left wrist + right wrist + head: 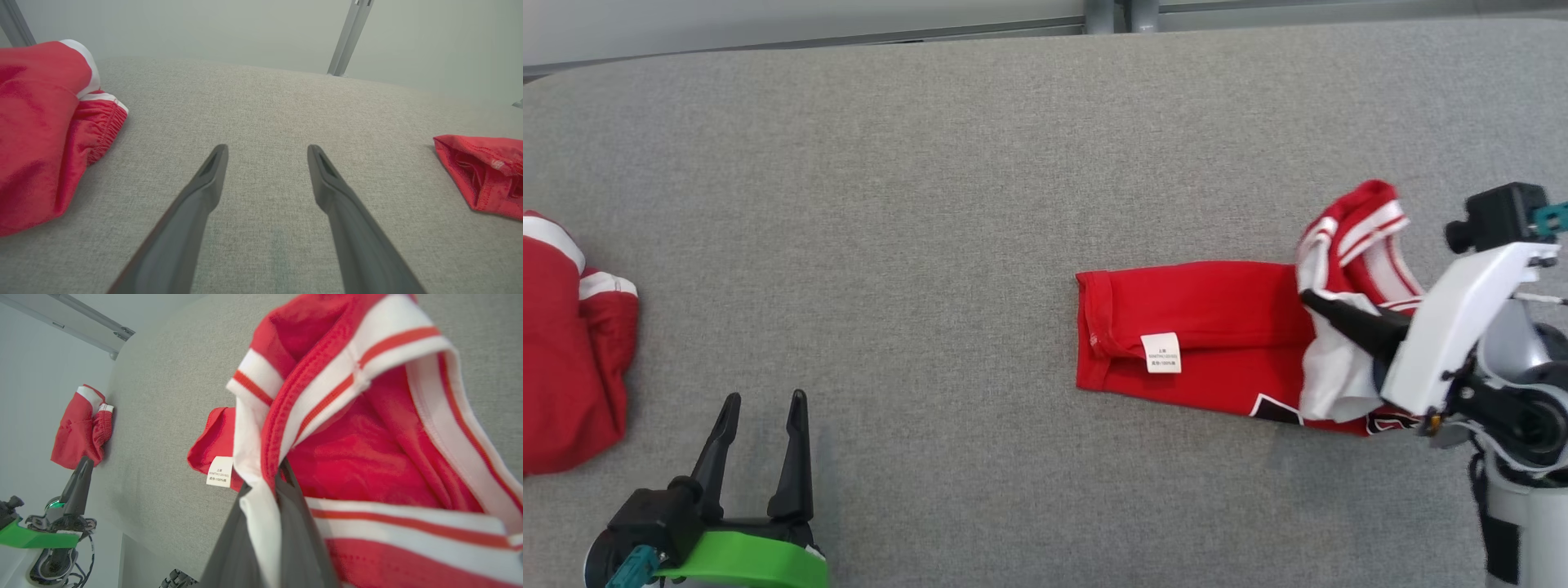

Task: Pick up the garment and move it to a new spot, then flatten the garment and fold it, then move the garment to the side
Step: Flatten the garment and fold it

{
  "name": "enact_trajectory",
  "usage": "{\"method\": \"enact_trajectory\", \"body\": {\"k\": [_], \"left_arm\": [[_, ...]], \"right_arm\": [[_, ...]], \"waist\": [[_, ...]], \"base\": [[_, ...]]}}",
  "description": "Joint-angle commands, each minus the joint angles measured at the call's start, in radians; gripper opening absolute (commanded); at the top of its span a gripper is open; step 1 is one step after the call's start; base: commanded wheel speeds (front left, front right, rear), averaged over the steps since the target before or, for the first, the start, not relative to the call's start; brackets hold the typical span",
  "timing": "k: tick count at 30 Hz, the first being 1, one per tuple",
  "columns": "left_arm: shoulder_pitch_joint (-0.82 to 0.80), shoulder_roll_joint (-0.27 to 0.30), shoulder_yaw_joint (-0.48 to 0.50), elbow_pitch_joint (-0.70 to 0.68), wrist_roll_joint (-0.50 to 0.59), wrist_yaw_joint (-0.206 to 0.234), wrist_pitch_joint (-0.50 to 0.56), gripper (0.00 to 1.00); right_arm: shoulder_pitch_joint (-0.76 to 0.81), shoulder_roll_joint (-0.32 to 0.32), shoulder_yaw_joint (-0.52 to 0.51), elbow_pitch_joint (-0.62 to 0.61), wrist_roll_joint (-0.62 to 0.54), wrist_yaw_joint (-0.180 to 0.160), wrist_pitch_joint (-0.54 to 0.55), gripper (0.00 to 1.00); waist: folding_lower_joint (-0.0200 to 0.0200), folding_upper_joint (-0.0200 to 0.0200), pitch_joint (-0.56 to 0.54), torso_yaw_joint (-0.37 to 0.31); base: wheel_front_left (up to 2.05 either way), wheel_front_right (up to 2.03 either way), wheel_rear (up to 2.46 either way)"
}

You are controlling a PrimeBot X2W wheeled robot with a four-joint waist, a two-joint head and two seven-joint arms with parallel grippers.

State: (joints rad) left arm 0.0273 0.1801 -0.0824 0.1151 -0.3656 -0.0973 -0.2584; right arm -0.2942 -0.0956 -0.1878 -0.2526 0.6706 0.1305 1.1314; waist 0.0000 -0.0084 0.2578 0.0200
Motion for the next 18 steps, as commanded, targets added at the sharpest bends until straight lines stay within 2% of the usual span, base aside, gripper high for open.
{"method": "enact_trajectory", "body": {"k": [1, 5, 9, 13, 18], "left_arm": [[-0.019, 0.014, -0.002, 0.012, 0.008, 0.001, 0.002, 1.0], [-0.041, 0.027, -0.014, 0.037, 0.017, -0.004, 0.008, 1.0], [-0.061, 0.041, -0.026, 0.053, 0.02, -0.007, 0.013, 1.0], [-0.068, 0.044, -0.037, 0.074, 0.027, -0.007, 0.015, 1.0], [-0.066, 0.038, -0.049, 0.102, 0.036, 0.01, 0.016, 1.0]], "right_arm": [[0.006, 0.009, 0.047, -0.002, -0.029, 0.0, -0.023, 0.0], [-0.012, 0.038, 0.198, 0.075, -0.106, 0.0, -0.13, 0.0], [-0.048, 0.044, 0.313, 0.213, -0.124, 0.0, -0.268, 0.0], [-0.102, 0.045, 0.392, 0.342, -0.152, 0.0, -0.375, 0.0], [-0.162, 0.044, 0.443, 0.441, -0.175, 0.0, -0.445, 0.0]], "waist": [[0.0, 0.0084, 0.005, -0.01], [0.0, 0.0084, 0.021, -0.021], [0.0, 0.0084, 0.03, -0.018], [0.0, 0.0084, 0.031, -0.009], [0.0, 0.0084, 0.028, 0.002]], "base": [[0.0, 0.0, 0.0], [0.0, 0.0, 0.0], [0.0, 0.0, 0.0], [0.0, 0.0, 0.0], [0.0, 0.0, 0.0]]}}
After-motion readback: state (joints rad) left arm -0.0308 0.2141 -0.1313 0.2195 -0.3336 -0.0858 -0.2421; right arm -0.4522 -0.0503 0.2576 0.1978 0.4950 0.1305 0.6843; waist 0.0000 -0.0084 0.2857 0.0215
